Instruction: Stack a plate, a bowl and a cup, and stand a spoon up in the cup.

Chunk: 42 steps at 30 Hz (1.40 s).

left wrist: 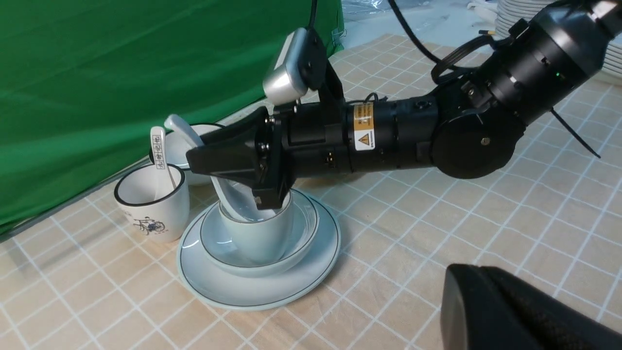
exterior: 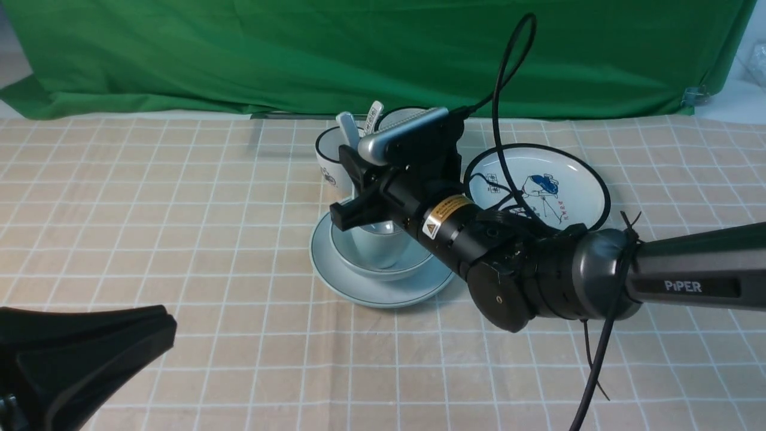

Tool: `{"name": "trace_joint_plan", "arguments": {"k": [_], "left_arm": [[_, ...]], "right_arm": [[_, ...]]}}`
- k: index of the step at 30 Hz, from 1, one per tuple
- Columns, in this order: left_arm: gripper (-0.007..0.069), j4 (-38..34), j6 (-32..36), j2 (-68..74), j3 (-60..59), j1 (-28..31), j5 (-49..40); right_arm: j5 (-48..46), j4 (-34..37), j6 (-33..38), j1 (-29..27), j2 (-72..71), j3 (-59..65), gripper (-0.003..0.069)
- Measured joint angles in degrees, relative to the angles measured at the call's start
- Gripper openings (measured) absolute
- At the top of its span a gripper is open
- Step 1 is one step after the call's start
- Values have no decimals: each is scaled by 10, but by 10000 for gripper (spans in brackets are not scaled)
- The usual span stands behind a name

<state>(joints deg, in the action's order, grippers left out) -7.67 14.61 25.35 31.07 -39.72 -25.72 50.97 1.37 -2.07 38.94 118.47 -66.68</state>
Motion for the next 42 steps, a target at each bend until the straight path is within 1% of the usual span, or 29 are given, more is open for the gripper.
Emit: {"name": "trace_joint_plan", "arguments": {"k": [3,6,7,8,9,11,13,14,16,17,18,19,21,22,23,24,27,29,30,34,37,42], "left_arm": [[1,0,0,0,0,0,0],[1,0,0,0,0,0,0],[1,0,0,0,0,0,0],[1,0,0,0,0,0,0],[1,0,0,0,0,0,0],[1,0,0,0,0,0,1],[1,-1,0,0,0,0,7],[1,-1,0,0,0,0,8],[1,-15,1,-5,0,0,28],[1,-19,1,-7,0,0,32],[1,-26,3,-15,0,0,39],[1,-34,4,-30,-1,0,44],[1,-38,4,-54,-7,0,50],[1,-39,4,-78,-18,0,57],[1,-39,4,-81,-22,0,59],[1,-40,5,-101,-35,0,74],[1,-39,7,-136,-65,0,108],[1,-39,7,-150,-82,0,121],[1,-39,7,-151,-85,0,121],[1,-38,7,-153,-111,0,123],[1,-37,7,-153,-118,0,120],[1,-37,7,-153,-138,0,115]], "right_arm": [[-1,1,0,-1,7,0,229],[6,2,0,-2,6,0,293],[6,2,0,-2,6,0,296],[0,2,-6,-2,-1,0,329],[-1,2,-8,-2,-3,1,332],[-18,2,-29,-2,-37,12,360],[-51,2,-46,-2,-90,32,367],[-55,2,-48,-2,-90,34,367],[-135,2,-56,1,-185,70,370],[-151,2,-58,1,-193,72,370],[-198,0,-59,3,-235,85,369],[-277,-1,-59,7,-303,100,357],[-378,-1,-59,11,-364,114,328],[-467,-1,-59,12,-427,125,274],[-480,-1,-59,12,-434,128,267],[-553,-1,-59,12,-476,138,216],[-691,-2,-62,12,-554,168,104],[-776,-1,-67,12,-611,196,44],[-782,-1,-68,12,-620,198,38],[-867,-2,-74,12,-698,227,26],[-885,-2,-74,12,-723,230,28],[-887,-2,-74,12,-753,230,36]]}}
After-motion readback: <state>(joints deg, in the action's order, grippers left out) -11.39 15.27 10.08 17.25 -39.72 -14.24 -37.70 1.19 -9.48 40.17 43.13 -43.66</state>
